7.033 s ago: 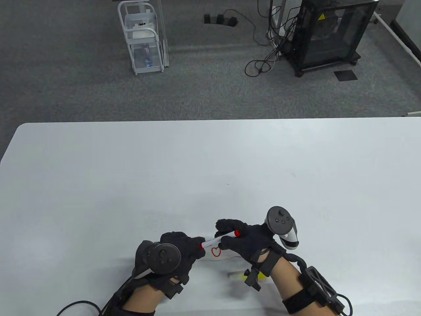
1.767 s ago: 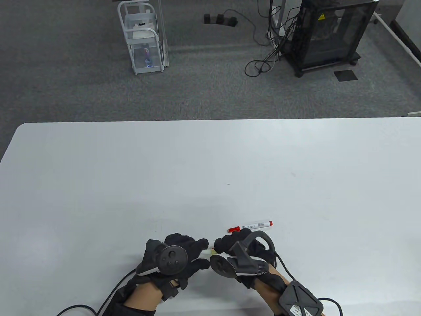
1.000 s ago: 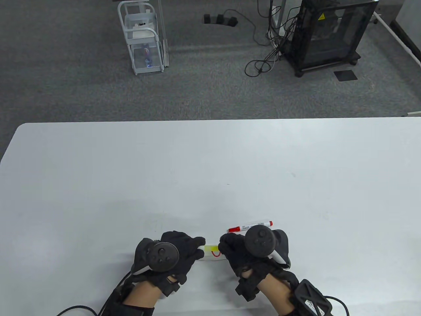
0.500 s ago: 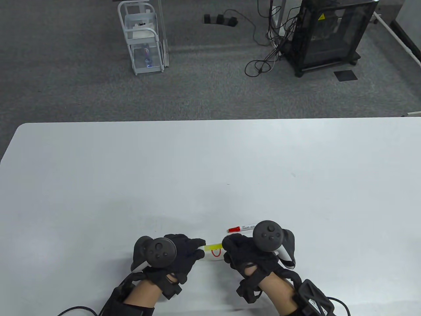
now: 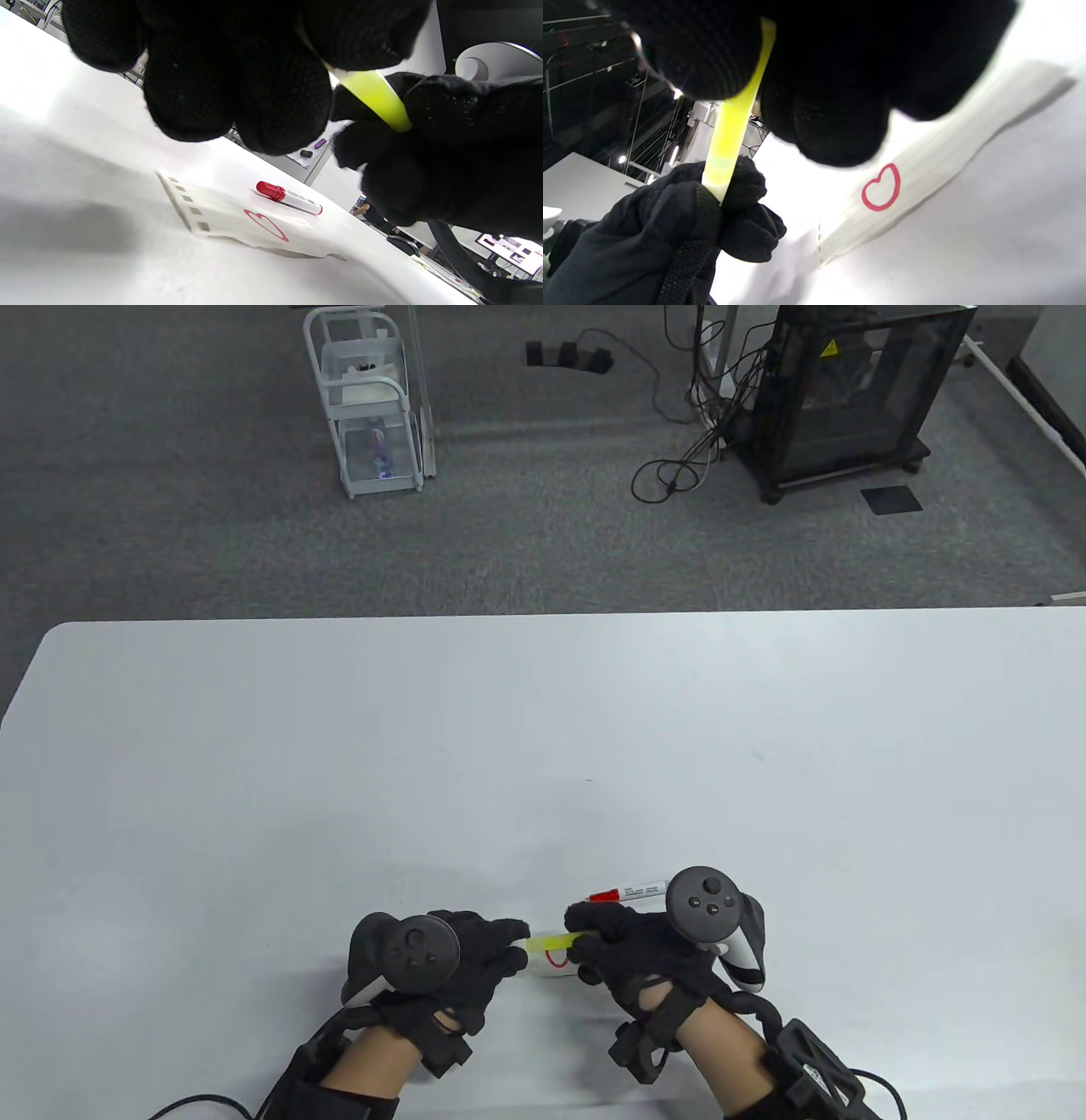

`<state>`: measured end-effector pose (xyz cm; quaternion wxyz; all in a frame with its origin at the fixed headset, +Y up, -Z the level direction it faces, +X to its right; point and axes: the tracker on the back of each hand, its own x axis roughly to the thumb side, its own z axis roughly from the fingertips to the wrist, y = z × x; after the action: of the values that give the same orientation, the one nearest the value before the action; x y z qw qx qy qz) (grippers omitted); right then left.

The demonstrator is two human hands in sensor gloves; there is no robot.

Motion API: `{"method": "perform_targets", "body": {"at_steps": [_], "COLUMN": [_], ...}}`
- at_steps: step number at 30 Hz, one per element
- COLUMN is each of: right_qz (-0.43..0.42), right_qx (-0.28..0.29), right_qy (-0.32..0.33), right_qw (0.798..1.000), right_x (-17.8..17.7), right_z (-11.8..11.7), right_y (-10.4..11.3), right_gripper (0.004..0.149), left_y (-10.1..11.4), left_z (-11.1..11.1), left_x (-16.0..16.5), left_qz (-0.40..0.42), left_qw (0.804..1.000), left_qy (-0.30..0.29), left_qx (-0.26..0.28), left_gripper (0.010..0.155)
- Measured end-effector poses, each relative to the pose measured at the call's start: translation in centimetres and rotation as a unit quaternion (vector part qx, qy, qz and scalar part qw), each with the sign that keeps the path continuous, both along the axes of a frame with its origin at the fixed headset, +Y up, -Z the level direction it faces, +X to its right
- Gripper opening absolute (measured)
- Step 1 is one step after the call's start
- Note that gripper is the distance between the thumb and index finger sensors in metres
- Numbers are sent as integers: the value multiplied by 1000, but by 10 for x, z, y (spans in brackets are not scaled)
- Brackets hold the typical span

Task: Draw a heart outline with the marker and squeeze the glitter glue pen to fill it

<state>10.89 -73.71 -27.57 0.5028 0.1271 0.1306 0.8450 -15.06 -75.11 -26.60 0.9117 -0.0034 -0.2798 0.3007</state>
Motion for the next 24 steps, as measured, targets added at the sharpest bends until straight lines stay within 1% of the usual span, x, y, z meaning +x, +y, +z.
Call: {"method": "perform_targets", "body": {"at_steps": [1, 2, 3, 5, 7, 8, 9, 10, 11, 12, 13, 14, 15, 17, 19, 20, 21, 22, 23, 24], "right_qz": [-20, -24, -26, -32, -23, -19, -29, -36, -52, -67, -69, -68, -67, -79, -75, -65, -81, -113, -139, -155], "right_qx": [-15, -39, -49, -69, -48, -27, -15, -18, -30, -71, -86, -99, -100, -74, -43, -47, -68, -117, -132, -143], "right_qy": [-13, -15, -12, -19, -23, -5, 3, -10, -14, -9, -9, -16, -18, -8, 3, -1, 10, 25, 32, 29], "right_qw": [1000, 999, 998, 997, 998, 999, 999, 999, 998, 995, 994, 993, 993, 994, 996, 997, 994, 986, 981, 977], "right_x": [0, 1, 3, 4, 2, 1, 1, 2, 2, 3, 5, 5, 5, 3, 1, 2, 2, 2, 1, 1], "right_z": [1, 1, 0, -1, -2, -2, -2, -2, -2, -2, -2, -3, -3, -4, -4, -3, -3, -3, -3, -5], "right_y": [-2, -4, -6, -9, -7, -4, -2, -2, -5, -10, -13, -16, -17, -11, -5, -6, -9, -16, -19, -24], "right_gripper": [72, 86, 83, 64, 54, 50, 48, 55, 71, 87, 86, 79, 69, 56, 50, 53, 74, 88, 87, 81], "left_y": [1, 1, 1, 1, 2, 2, 1, 1, 1, 1, 1, 1, 2, 4, 3, 3, 3, 3, 3, 3], "left_z": [0, 0, 0, 0, 1, 1, 1, 0, 0, 0, 0, 1, 2, 3, 3, 3, 3, 3, 3, 4], "left_x": [0, 0, 0, 1, 0, 0, -1, -1, -1, -1, -1, 0, 0, 0, 0, 0, 0, 0, 0, 1], "left_qz": [0, -1, 0, 0, 4, 3, -1, 2, 3, 3, 2, 3, 6, 1, -1, -1, 0, 1, 2, 1], "left_qw": [1000, 1000, 1000, 1000, 1000, 1000, 1000, 1000, 1000, 1000, 1000, 1000, 1000, 999, 1000, 1000, 1000, 1000, 1000, 1000], "left_qy": [3, 7, 6, 4, 4, 4, 7, 5, 5, 8, 9, 8, 8, 11, 8, 8, 9, 9, 8, 7], "left_qx": [2, 5, 5, 6, 6, 5, 4, 4, 2, 6, 8, 11, 19, 32, 27, 27, 27, 27, 27, 27], "left_gripper": [51, 51, 51, 51, 51, 51, 51, 51, 51, 51, 51, 51, 51, 51, 51, 51, 51, 51, 51, 50]}}
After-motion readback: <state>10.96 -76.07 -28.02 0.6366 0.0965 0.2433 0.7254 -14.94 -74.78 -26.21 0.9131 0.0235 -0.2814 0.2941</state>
